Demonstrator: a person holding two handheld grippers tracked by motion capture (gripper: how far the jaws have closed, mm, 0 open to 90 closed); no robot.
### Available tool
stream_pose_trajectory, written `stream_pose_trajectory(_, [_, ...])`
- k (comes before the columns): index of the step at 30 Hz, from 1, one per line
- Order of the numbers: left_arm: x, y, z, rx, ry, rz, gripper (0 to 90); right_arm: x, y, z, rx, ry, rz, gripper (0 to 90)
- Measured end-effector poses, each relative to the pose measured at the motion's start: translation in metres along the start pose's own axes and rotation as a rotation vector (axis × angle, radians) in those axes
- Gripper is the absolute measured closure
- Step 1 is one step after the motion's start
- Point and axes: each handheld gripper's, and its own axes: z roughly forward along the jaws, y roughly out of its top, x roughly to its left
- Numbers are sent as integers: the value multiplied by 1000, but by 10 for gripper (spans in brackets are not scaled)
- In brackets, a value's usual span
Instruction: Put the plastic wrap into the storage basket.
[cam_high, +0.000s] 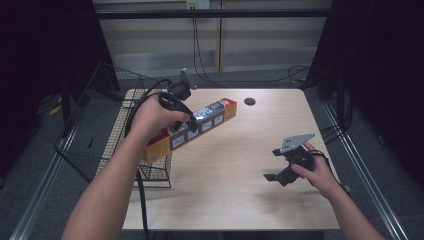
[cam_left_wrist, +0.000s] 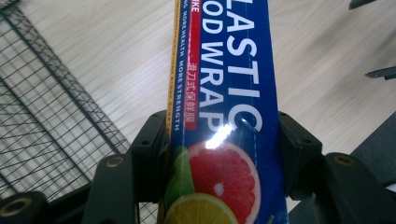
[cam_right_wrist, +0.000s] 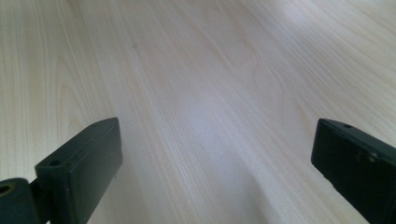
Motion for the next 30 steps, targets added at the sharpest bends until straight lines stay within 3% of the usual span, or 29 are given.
stream_pose_trajectory(3, [6,-2,-6,-15,13,-37,446,1,-2,1,5,4,-11,17])
stream_pose_trajectory(11, [20,-6,-20,-2,40,-89,446,0,-5,-1,0,2,-7,17])
stream_pose_trajectory(15, [24,-6,-26,-4,60,-109,446,0,-6,-1,-2,-7,-6,16])
stream_pose_trajectory(19, [28,-7,-31,-20,56,-145,447,1,-7,-1,-2,-9,-8,16])
stream_pose_trajectory(30, [39,-7,-42,-30,113,-219,446,0,-8,0,-4,-8,-9,16])
